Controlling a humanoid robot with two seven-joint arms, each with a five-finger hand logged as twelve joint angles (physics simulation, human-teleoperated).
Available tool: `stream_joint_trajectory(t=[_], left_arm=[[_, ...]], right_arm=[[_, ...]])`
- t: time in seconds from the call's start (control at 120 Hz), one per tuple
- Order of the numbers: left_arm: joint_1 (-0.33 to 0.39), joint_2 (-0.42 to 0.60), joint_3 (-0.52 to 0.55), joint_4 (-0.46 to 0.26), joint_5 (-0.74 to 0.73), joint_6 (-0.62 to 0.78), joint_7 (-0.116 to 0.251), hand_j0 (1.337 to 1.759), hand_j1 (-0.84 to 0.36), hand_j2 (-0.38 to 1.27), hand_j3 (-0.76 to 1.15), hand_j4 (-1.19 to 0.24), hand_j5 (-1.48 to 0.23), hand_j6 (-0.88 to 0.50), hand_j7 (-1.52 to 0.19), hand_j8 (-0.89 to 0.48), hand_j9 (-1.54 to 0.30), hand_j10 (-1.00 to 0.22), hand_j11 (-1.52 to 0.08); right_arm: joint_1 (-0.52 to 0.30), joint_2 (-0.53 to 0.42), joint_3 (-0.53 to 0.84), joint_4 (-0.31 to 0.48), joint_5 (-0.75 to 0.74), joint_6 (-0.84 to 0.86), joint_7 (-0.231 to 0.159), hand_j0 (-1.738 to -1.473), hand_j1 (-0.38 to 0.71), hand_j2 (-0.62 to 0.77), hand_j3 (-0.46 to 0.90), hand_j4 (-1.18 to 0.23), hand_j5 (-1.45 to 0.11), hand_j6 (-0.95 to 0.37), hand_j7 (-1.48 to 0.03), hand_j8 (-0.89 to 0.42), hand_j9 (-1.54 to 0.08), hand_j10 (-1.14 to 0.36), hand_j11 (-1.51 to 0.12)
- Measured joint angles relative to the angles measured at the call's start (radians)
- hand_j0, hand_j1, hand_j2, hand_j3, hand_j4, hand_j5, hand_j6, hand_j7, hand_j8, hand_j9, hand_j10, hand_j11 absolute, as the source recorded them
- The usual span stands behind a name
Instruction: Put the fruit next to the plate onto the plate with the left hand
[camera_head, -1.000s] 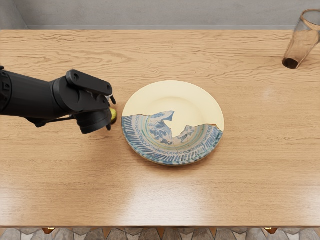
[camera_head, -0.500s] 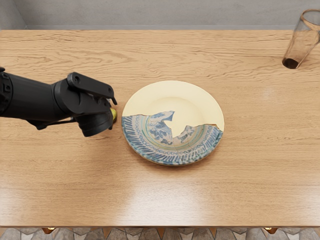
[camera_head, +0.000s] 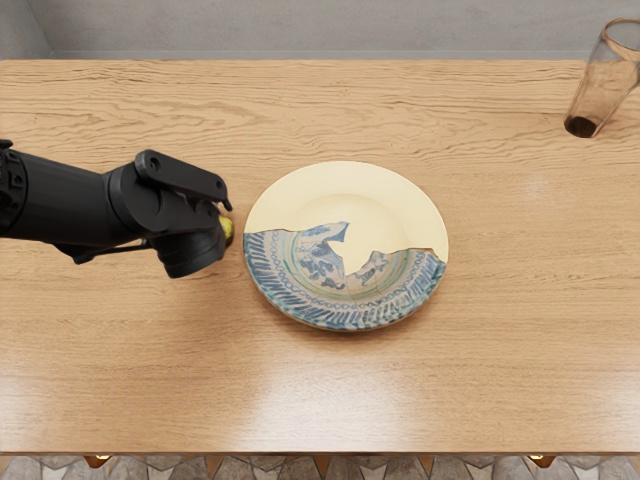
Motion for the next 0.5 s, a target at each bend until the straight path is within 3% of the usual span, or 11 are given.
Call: stream_joint_trajectory(t=[0.067, 0.125, 0.158, 0.383, 0.5], left_arm=[[0.004, 0.0, 0.0, 0.0, 0.0, 0.003, 0.0, 1.658, -0.17, 0.09, 0.0, -0.43, -0.56, -0.43, -0.56, -0.43, -0.56, -0.43, -0.56], [0.014, 0.0, -0.001, 0.0, -0.004, 0.003, 0.0, 1.658, -0.28, 0.11, 0.0, -0.53, -0.68, -0.47, -0.69, -0.53, -0.69, -0.53, -0.69], [0.015, 0.0, -0.003, -0.001, -0.009, 0.001, 0.0, 1.656, -0.29, 0.08, 0.0, -0.58, -0.76, -0.46, -0.76, -0.52, -0.76, -0.58, -0.76], [-0.04, 0.0, -0.011, -0.004, -0.106, -0.003, 0.003, 1.648, -0.29, 0.21, 0.0, -0.54, -1.04, -0.38, -1.04, -0.46, -1.05, -0.75, -1.05], [-0.089, 0.0, 0.003, -0.014, -0.17, -0.008, 0.012, 1.647, -0.37, 0.41, 0.0, -0.47, -1.12, -0.3, -1.1, -0.4, -1.11, -0.79, -1.11]], right_arm=[[0.0, 0.0, 0.0, 0.0, 0.0, 0.0, 0.0, -1.658, -0.32, 0.0, 0.0, -0.02, -0.03, -0.02, -0.03, -0.02, -0.03, -0.02, -0.03], [0.0, 0.0, 0.0, 0.0, 0.0, 0.0, 0.0, -1.658, -0.32, 0.0, 0.0, -0.02, -0.03, -0.02, -0.03, -0.02, -0.03, -0.02, -0.03], [0.0, 0.0, 0.0, 0.0, 0.0, 0.0, 0.0, -1.658, -0.32, 0.0, 0.0, -0.02, -0.03, -0.02, -0.03, -0.02, -0.03, -0.02, -0.03], [0.0, 0.0, 0.0, 0.0, 0.0, 0.0, 0.0, -1.658, -0.32, 0.0, 0.0, -0.02, -0.03, -0.02, -0.03, -0.02, -0.03, -0.02, -0.03], [0.0, 0.0, 0.0, 0.0, 0.0, 0.0, 0.0, -1.658, -0.32, 0.0, 0.0, -0.02, -0.03, -0.02, -0.03, -0.02, -0.03, -0.02, -0.03]])
